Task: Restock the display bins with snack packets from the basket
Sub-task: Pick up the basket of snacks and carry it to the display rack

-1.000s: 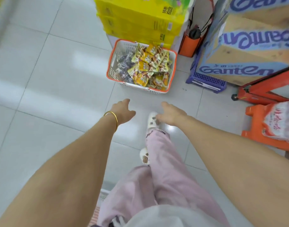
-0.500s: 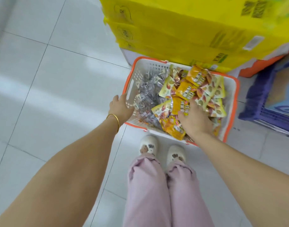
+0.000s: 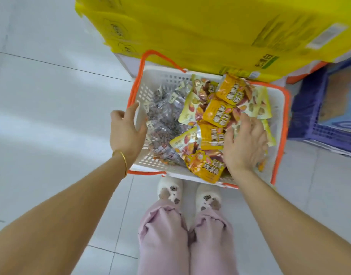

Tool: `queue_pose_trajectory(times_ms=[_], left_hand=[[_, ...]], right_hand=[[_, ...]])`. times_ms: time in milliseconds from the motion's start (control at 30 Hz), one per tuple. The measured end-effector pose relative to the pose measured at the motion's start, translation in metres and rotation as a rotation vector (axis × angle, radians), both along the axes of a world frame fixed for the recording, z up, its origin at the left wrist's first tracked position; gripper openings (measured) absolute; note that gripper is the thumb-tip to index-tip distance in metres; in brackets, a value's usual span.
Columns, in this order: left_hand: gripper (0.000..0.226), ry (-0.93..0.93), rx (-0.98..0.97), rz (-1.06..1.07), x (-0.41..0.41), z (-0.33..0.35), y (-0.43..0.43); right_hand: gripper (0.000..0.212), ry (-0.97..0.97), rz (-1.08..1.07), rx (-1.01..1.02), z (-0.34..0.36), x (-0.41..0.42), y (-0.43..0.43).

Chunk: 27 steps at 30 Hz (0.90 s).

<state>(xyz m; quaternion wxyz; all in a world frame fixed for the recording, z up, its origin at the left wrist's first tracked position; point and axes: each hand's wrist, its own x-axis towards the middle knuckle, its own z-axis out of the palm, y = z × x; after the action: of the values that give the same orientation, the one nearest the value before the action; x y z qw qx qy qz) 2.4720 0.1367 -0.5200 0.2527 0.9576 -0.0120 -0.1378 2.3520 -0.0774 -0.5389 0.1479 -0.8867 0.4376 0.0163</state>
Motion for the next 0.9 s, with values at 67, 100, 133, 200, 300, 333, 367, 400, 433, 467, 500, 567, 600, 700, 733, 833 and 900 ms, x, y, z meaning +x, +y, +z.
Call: queue_pose_trajectory(times_ms=[67, 100, 133, 200, 300, 333, 367, 400, 433, 467, 500, 567, 600, 700, 733, 833, 900], left_hand=[[0.047, -0.03, -0.024, -0.055, -0.007, 0.014, -0.023], [0.048, -0.036, -0.04, -0.073, -0.01, 0.018, -0.035], [0.048, -0.038, -0.053, -0.092, -0.011, 0.02, -0.045], [0.05, -0.05, -0.056, -0.121, -0.008, 0.022, -0.062], [0.053, -0.058, -0.023, -0.134, 0.002, 0.021, -0.073], [0.054, -0.055, -0.003, -0.146, 0.005, 0.021, -0.075], [0.055, -0.049, 0.017, -0.16, 0.007, 0.021, -0.075], [0.057, -0.042, 0.032, -0.173, 0.008, 0.021, -0.076], [0.059, -0.033, 0.041, -0.182, 0.009, 0.022, -0.075], [0.062, -0.024, 0.045, -0.19, 0.009, 0.023, -0.075], [0.066, -0.019, 0.038, -0.198, 0.008, 0.024, -0.076], [0.075, -0.015, -0.01, -0.229, 0.005, 0.029, -0.078], [0.081, -0.004, -0.046, -0.249, 0.003, 0.032, -0.081], [0.089, 0.137, -0.162, -0.193, -0.006, 0.039, -0.096], [0.088, 0.209, -0.18, -0.148, -0.008, 0.04, -0.102], [0.071, 0.384, -0.201, -0.048, -0.011, 0.04, -0.115], [0.058, 0.429, -0.203, -0.033, -0.01, 0.04, -0.118]], right_hand=[[0.048, 0.07, -0.162, 0.041, -0.002, -0.009, -0.023], [0.047, 0.102, -0.24, 0.088, -0.004, -0.014, -0.035], [0.047, 0.135, -0.317, 0.149, -0.008, -0.019, -0.047], [0.048, 0.203, -0.434, 0.29, -0.017, -0.029, -0.066], [0.053, 0.255, -0.497, 0.474, -0.031, -0.042, -0.085], [0.055, 0.254, -0.509, 0.514, -0.034, -0.045, -0.088], [0.056, 0.245, -0.516, 0.532, -0.036, -0.047, -0.091], [0.057, 0.23, -0.518, 0.526, -0.037, -0.051, -0.093], [0.058, 0.209, -0.525, 0.506, -0.034, -0.054, -0.095], [0.058, 0.182, -0.542, 0.478, -0.03, -0.056, -0.098], [0.059, 0.151, -0.565, 0.441, -0.024, -0.059, -0.101], [0.055, 0.037, -0.572, 0.335, -0.008, -0.061, -0.104], [0.047, -0.046, -0.524, 0.296, 0.001, -0.058, -0.103], [0.021, -0.262, -0.285, 0.486, 0.028, -0.038, -0.078], [0.019, -0.297, -0.253, 0.62, 0.033, -0.029, -0.067], [0.033, -0.359, -0.267, 0.93, 0.045, -0.001, -0.037], [0.047, -0.355, -0.225, 0.846, 0.046, 0.01, -0.021]])
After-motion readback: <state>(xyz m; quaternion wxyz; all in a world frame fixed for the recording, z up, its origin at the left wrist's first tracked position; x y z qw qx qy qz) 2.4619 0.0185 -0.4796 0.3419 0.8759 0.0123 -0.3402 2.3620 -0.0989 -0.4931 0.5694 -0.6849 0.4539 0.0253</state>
